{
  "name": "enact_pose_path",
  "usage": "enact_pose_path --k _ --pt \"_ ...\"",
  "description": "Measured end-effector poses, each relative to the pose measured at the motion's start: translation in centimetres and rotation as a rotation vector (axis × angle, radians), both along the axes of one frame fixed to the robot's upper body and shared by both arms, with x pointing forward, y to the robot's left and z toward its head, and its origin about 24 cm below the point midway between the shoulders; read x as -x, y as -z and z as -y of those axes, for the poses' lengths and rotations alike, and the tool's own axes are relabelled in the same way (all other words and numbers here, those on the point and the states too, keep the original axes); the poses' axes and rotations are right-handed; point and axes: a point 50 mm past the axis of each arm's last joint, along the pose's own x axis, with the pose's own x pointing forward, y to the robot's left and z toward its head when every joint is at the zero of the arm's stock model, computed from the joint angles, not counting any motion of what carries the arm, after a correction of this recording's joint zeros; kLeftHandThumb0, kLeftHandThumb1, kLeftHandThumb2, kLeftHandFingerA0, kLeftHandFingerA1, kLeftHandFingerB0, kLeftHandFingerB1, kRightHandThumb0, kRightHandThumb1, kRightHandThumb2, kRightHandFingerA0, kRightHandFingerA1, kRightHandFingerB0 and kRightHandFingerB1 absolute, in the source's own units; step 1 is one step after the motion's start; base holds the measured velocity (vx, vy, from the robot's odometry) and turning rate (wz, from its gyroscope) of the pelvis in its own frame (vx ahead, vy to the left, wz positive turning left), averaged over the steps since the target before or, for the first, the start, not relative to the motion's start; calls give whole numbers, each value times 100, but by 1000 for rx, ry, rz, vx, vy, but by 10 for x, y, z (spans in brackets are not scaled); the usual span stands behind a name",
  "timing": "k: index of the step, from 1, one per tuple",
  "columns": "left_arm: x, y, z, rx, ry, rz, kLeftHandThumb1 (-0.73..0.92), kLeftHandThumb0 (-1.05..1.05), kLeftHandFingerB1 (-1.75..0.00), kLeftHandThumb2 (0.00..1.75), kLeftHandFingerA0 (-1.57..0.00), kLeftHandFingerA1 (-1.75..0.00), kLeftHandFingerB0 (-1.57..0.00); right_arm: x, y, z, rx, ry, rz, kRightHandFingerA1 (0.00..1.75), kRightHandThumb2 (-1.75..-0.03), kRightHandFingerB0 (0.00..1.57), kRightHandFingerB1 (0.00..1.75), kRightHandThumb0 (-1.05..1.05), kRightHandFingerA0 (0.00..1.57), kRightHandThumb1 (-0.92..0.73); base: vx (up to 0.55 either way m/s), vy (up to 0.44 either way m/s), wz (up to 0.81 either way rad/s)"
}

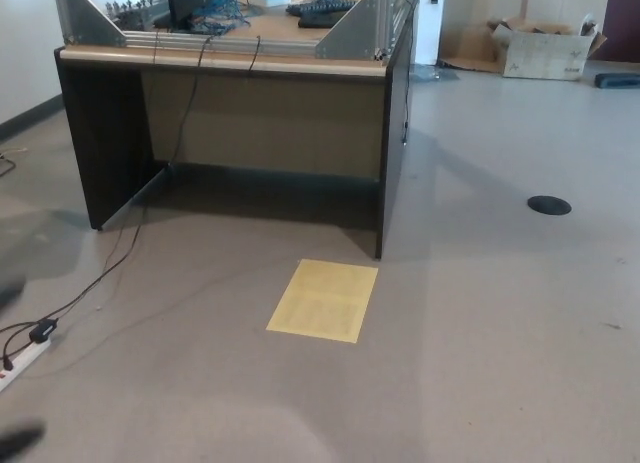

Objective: A person hands over a black lunchbag to the robot and the robot uses its left hand to grab the strips of the lunchbag, the gives it back to the person.

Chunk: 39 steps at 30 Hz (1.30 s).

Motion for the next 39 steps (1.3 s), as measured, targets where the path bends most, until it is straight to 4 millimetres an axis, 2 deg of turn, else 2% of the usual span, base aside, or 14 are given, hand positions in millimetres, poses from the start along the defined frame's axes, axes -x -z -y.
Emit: enact_pose_path --k 2,5,6,8,9,10,11,14,17,18,20,25,31,39 --pt "-1 -31 11 -34 56 83 50 -79 -19 82 -11 -16 -12 0 0 0 3 -6 8 57 -97 18 47 -60 36 -57 0 0 0" --pt "-2 -74 28 -81 131 191 51 -81 -19 83 -11 -15 -12 0 -1 0 5 -10 18 57 -96 19 47 -60 35 -56 0 0 0" --pt "-2 -82 32 -91 145 210 47 -74 -24 83 -5 -19 -13 0 -1 0 5 -11 21 57 -96 19 47 -59 35 -56 0 0 0" --pt "-2 -104 45 -121 190 257 44 -69 -25 81 -4 -18 -12 0 -2 0 4 -13 28 57 -96 19 47 -60 35 -57 0 0 0" --pt "-2 -111 49 -131 205 273 42 -66 -25 80 -3 -19 -10 0 -2 -1 3 -14 29 57 -96 19 47 -59 36 -57 0 0 0" --pt "-1 -120 56 -143 225 293 43 -71 -22 65 -5 -19 -10 0 -2 -1 3 -15 31 57 -96 19 47 -59 36 -56 0 0 0" --pt "-1 -124 60 -149 234 301 40 -64 -26 81 0 -21 -13 -1 -2 -1 3 -16 32 57 -96 19 47 -59 35 -56 0 0 0" --pt "-2 -141 76 -174 277 329 41 -67 -25 83 0 -23 -8 -1 -2 -1 2 -18 39 58 -96 18 47 -57 35 -55 0 0 0" --pt "-3 -157 90 -203 303 349 46 -71 -20 80 -10 -19 -11 0 -2 -1 2 -19 43 57 -95 18 47 -60 35 -56 0 0 0" --pt "-4 -162 95 -214 309 356 41 -65 -20 80 -4 -20 -7 0 -2 -1 1 -19 45 57 -96 18 46 -60 36 -55 0 0 0" --pt "-5 -174 109 -233 329 368 41 -65 -20 80 -4 -20 -7 -1 -3 0 1 -18 48 57 -96 18 46 -60 36 -55 0 0 0" --pt "-9 -183 130 -252 359 366 39 -64 -17 80 -3 -16 -6 -1 -3 1 0 -13 50 56 -94 18 47 -60 32 -55 0 0 0" --pt "-13 -188 161 -268 419 364 40 -66 -17 82 -1 -19 -1 -1 -4 3 -6 -10 59 56 -94 18 47 -59 33 -55 0 0 0" --pt "-11 -176 200 -264 497 337 42 -69 -16 83 -2 -16 -3 1 -4 2 -2 -22 66 56 -94 18 47 -58 33 -55 0 0 0"
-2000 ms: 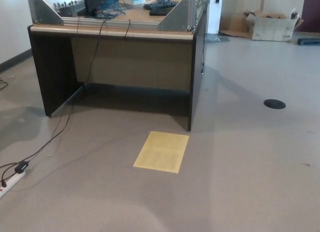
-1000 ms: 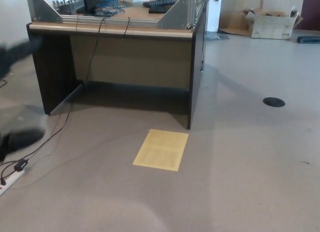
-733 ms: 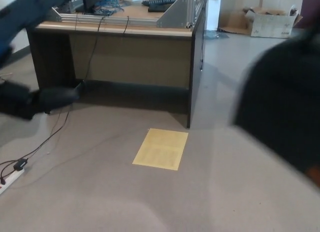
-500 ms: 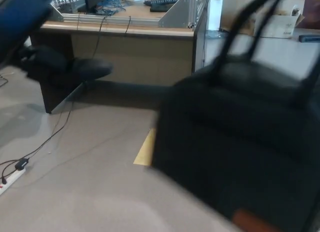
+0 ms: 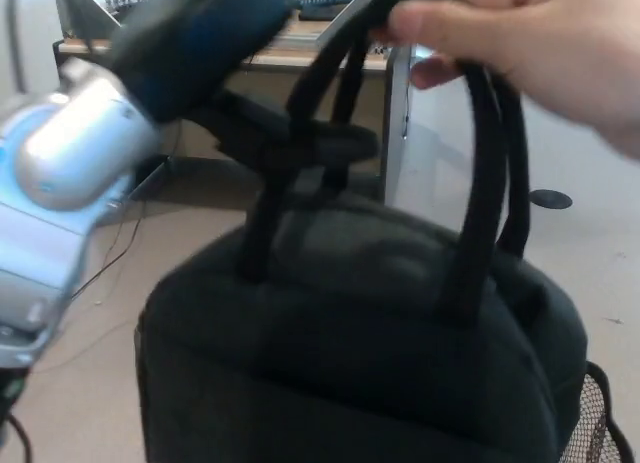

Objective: A person hands over a black lunchbag to the robot and the robot uses its left hand to grab the strips of the lunchbag, the gives it back to the person.

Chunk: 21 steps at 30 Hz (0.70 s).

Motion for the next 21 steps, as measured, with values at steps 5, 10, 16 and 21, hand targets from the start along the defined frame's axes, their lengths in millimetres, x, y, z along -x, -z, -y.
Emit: enact_pose_path --k 5,10,16,21 --pt "4 8 16 -3 28 -20 44 -72 -16 85 -2 -17 -2 0 0 -1 10 -9 2 57 -94 18 47 -55 35 -54 0 0 0" --pt "5 17 31 -31 7 -37 45 -72 -14 85 0 -18 0 1 1 -2 17 -19 -3 57 -94 18 47 -56 35 -54 0 0 0" --pt "3 26 47 -65 -43 -42 43 -67 -15 79 -5 -25 -5 2 2 -3 18 -24 -7 57 -93 19 47 -56 34 -54 0 0 0" --pt "-7 32 54 -97 -109 -46 35 -54 -13 70 -6 -32 -6 2 2 -3 19 -26 -8 56 -93 20 47 -58 35 -54 0 0 0"
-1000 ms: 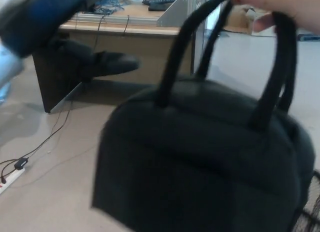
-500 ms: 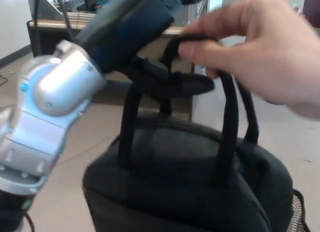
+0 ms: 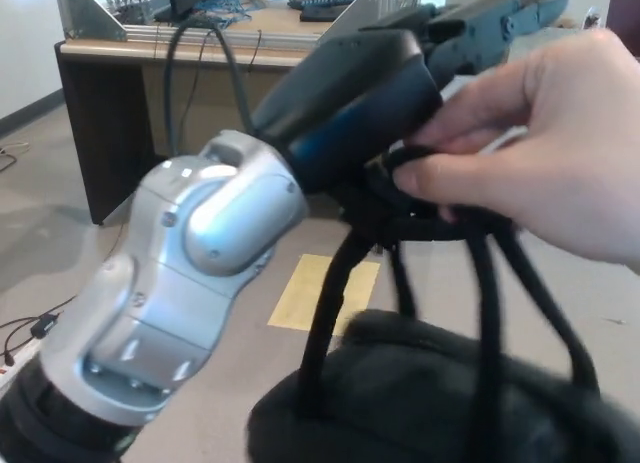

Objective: A person hands over a black lunchbag to the robot and the robot uses its left hand to grab the strips of the lunchbag, the gives it back to the person.

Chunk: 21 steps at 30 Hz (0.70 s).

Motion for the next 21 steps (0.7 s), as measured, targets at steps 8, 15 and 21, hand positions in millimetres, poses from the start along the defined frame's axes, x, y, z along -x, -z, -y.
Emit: enact_pose_path --k 8,15,21 --pt "-30 18 1 -79 -177 -19 42 -48 -36 66 -25 -43 -14 0 0 -1 0 -4 0 55 -93 20 47 -57 33 -54 0 0 0" --pt "-51 32 -1 -61 -281 -21 61 -19 -175 56 -77 -175 -55 0 0 -3 -3 -8 -1 55 -93 21 47 -62 33 -56 0 0 0" --pt "-57 36 10 44 -239 -46 62 -17 -175 56 -83 -175 -62 -1 1 -6 -11 -12 1 57 -94 24 48 -59 37 -56 0 0 0"
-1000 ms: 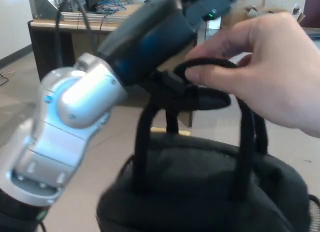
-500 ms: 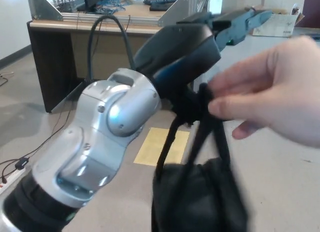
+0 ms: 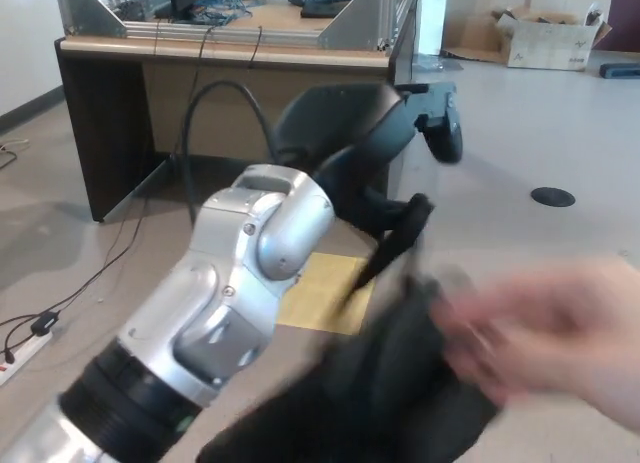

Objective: A person hands over a black lunchbag to the robot and the robot uses its left hand to grab the strips of the lunchbag, the gives it back to the person.

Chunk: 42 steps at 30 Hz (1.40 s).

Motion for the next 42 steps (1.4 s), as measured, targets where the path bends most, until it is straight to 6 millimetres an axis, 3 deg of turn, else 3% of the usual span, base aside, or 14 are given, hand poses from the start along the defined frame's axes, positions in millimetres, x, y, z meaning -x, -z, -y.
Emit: enact_pose_path --k 7,13,14,21,22,26,27,28,29,35,39,40,41,42 --pt "-2 3 10 134 55 6 63 -12 -175 56 -80 -175 -61 -1 0 -2 -5 -2 2 58 -96 25 49 -61 38 -57 0 0 0" --pt "-4 -3 4 261 72 39 62 -15 -175 56 -80 -175 -61 -5 -2 -5 -10 -7 14 59 -98 26 50 -59 38 -56 0 0 0" --pt "-4 -4 2 282 73 50 63 -16 -175 56 -79 -175 -61 -5 -3 -5 -11 -8 16 46 -62 38 39 -61 42 -72 0 0 0" --pt "-8 -8 -17 425 54 117 62 -13 -175 55 -81 -175 -63 -8 -4 -8 -16 -13 23 44 -61 39 38 -60 44 -71 0 0 0" --pt "-8 -9 -20 444 53 127 64 -17 -175 56 -81 -175 -62 -8 -4 -8 -16 -13 23 58 -98 26 50 -59 38 -56 0 0 0" --pt "-7 -12 -28 512 47 170 65 -19 -175 56 -81 -175 -59 -8 -5 -9 -17 -14 25 59 -98 27 50 -59 37 -57 0 0 0" --pt "-7 -13 -30 533 47 180 66 -21 -175 56 -83 -175 -59 -8 -5 -9 -17 -15 25 46 -61 39 39 -61 42 -73 0 0 0" --pt "-6 -14 -32 566 48 193 66 -24 -175 56 -81 -175 -58 -8 -5 -9 -17 -15 25 46 -61 39 39 -62 42 -74 0 0 0" --pt "-5 -15 -34 589 49 205 66 -22 -175 56 -80 -175 -59 -8 -5 -9 -17 -16 25 59 -98 27 50 -57 38 -57 0 0 0" --pt "8 -35 -56 796 70 320 64 -24 -167 58 -85 -174 -68 -8 -4 -10 -14 -23 22 57 -96 28 49 -60 38 -58 0 0 0" --pt "38 -68 -88 1022 130 523 65 -23 -170 58 -87 -175 -65 -2 0 -8 -13 -18 6 58 -97 27 50 -56 38 -57 0 0 0" --pt "45 -74 -94 1057 145 560 45 -29 -128 85 -122 -140 -100 -2 0 -8 -13 -18 4 58 -97 27 50 -57 38 -58 0 0 0" --pt "53 -80 -101 1096 161 600 65 -24 -166 59 -93 -170 -73 -1 1 -8 -12 -18 1 58 -97 27 50 -56 38 -58 0 0 0" --pt "58 -83 -105 1122 172 627 65 -24 -166 59 -93 -170 -73 0 2 -8 -12 -19 -1 58 -97 27 50 -56 38 -58 0 0 0"
